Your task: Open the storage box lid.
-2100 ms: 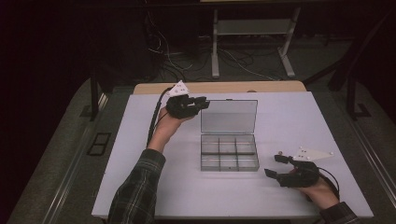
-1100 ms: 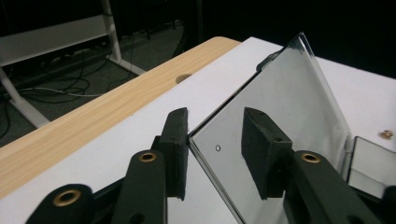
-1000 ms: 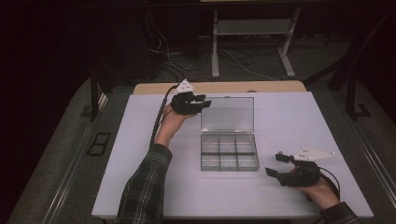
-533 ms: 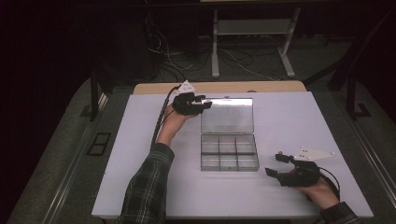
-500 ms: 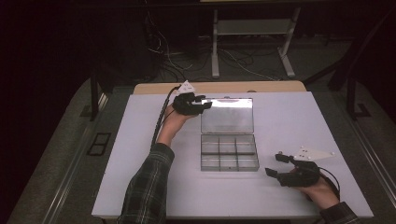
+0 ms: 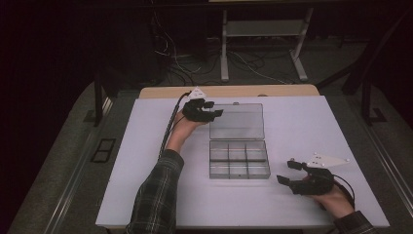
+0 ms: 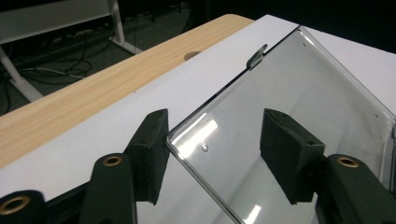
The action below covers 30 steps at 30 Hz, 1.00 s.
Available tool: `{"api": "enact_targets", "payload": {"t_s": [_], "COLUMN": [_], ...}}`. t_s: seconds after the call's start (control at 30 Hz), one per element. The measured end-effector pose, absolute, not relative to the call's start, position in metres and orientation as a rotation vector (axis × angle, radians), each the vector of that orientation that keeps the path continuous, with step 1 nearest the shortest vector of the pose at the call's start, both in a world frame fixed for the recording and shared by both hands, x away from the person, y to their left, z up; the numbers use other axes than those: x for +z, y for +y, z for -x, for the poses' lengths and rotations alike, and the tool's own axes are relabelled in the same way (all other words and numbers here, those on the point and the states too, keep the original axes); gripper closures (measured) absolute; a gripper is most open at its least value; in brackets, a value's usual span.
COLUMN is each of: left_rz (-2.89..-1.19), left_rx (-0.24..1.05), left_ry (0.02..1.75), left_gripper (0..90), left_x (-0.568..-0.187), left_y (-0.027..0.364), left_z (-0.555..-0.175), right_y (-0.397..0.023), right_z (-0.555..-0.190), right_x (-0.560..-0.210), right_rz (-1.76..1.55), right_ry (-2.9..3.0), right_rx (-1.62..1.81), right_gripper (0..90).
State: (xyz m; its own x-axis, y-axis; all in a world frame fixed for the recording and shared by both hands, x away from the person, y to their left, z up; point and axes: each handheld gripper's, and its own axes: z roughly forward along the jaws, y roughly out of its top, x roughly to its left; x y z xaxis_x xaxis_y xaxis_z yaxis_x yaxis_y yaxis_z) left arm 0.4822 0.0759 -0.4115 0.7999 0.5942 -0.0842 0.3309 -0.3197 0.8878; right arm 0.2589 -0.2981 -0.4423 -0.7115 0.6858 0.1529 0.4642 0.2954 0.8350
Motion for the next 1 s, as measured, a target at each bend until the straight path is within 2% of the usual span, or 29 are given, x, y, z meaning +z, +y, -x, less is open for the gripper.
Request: {"api": "enact_targets", "payload": {"t_s": [0.3,1.0], "left_rz": [-1.936,-1.959], "left_rx": [0.287,0.269], "left_ry": [0.719,0.767], "left_gripper": [37.4,34.6], "left_x": [-0.42,-0.436], "left_y": [0.074,0.071], "left_z": [-0.486,-0.492], "right_y": [-0.298,-0.298], "right_z": [-0.259,-0.259], "right_x": [-0.442,-0.442], "right_rz": [-1.058,-1.061], "right_ry": [2.33,2.332], "right_rx": [1.379,1.378], "right_gripper": [27.0,27.0]}}
